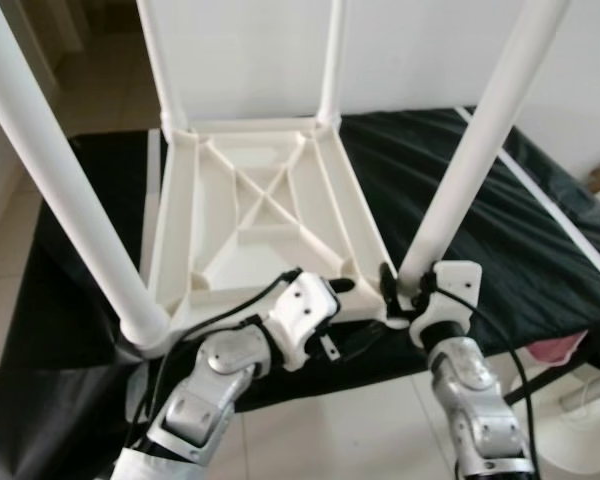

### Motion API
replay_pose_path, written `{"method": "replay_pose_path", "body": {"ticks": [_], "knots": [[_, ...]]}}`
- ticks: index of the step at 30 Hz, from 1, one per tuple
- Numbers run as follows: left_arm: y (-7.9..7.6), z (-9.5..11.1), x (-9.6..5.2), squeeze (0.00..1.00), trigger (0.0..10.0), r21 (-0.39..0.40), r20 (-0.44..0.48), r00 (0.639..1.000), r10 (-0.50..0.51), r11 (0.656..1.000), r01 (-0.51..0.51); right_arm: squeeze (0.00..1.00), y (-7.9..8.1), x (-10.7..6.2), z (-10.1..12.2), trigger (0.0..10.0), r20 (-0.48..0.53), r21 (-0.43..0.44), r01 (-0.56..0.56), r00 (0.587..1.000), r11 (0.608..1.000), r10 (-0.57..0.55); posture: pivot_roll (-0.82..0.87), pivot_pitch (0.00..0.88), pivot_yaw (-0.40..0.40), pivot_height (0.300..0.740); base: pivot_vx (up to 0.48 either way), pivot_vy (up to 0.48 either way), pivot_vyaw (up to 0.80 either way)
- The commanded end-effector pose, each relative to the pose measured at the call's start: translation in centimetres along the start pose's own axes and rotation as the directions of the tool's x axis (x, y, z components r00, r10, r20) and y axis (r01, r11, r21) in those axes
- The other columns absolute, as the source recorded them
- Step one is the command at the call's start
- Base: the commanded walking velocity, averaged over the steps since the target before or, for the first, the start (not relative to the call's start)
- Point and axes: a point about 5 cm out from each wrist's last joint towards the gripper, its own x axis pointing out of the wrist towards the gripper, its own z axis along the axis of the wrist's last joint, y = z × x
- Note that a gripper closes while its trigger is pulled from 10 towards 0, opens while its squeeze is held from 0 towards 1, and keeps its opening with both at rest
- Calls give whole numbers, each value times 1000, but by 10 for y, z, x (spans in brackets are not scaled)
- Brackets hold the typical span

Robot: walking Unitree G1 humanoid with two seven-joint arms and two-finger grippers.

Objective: Building children table

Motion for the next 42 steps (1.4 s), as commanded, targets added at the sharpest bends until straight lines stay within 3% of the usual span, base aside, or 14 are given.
{"method": "replay_pose_path", "body": {"ticks": [1, 7, 13, 14, 16, 17, 18, 27, 28, 29, 37, 42], "knots": [[3, 0, -1, 0, 10000, 17, -5, 998, 55, 998, -55, 0, -9, 1, 4, 10000, 6, -8, -92, 996, 996, 92, -25, 64, -41, 740, 0, 0, 0], [7, 0, -1, 0, 10000, 9, -10, 998, 68, 998, -68, 0, -17, 6, 7, 10000, 7, -52, -199, 980, 979, 199, -29, 70, -36, 740, 0, 0, 0], [7, 2, 0, 0, 10000, 12, -1, 998, 65, 998, -65, 0, -12, 13, 6, 10000, -33, -77, -377, 926, 923, 376, -40, 74, -25, 740, 0, 0, 0], [7, 1, 1, 0, 10000, 15, -1, 998, 63, 998, -63, 0, -10, 14, 3, 6157, -55, -82, -420, 907, 904, 417, -43, 71, -25, 740, 0, 0, 0], [7, 1, 2, 0, 10000, 16, -2, 998, 61, 998, -61, 0, -8, 14, 1, 6157, -71, -83, -447, 894, 891, 442, -43, 71, -25, 740, 0, 0, 0], [7, 2, 3, 0, 10000, 20, 0, 998, 59, 998, -59, 0, -7, 14, -1, 2039, -80, -87, -476, 879, 875, 470, -42, 72, -25, 740, 0, 0, 0], [8, 2, 3, 0, 10000, 21, 1, 998, 59, 998, -59, 0, -6, 15, -3, 0, -84, -85, -480, 877, 873, 474, -41, 70, -26, 740, 0, 0, 0], [8, 2, 4, 0, 10000, 30, 1, 998, 67, 997, -67, 0, -8, 12, -6, 0, -94, -83, -494, 868, 865, 487, -43, 61, -34, 740, 0, 0, 0], [8, 2, 6, 0, 10000, 29, 3, 998, 70, 997, -70, 0, -9, 12, -5, 1961, -91, -79, -483, 875, 872, 476, -43, 60, -39, 740, 0, 0, 0], [9, 2, 7, 0, 10000, 29, 5, 997, 75, 997, -75, 0, -10, 12, -4, 9725, -89, -73, -471, 881, 879, 464, -43, 60, -40, 740, 0, 0, 0], [11, 3, 6, 0, 10000, 30, 13, 996, 88, 996, -88, 0, -7, 16, -1, 10000, -64, -55, -394, 918, 918, 390, -40, 52, -47, 740, 0, 0, 0], [12, 1, 5, 0, 10000, 37, 11, 995, 101, 994, -102, 0, -7, 19, 0, 10000, -63, -52, -247, 968, 968, 243, -35, 50, -56, 740, 0, 0, 0]]}}
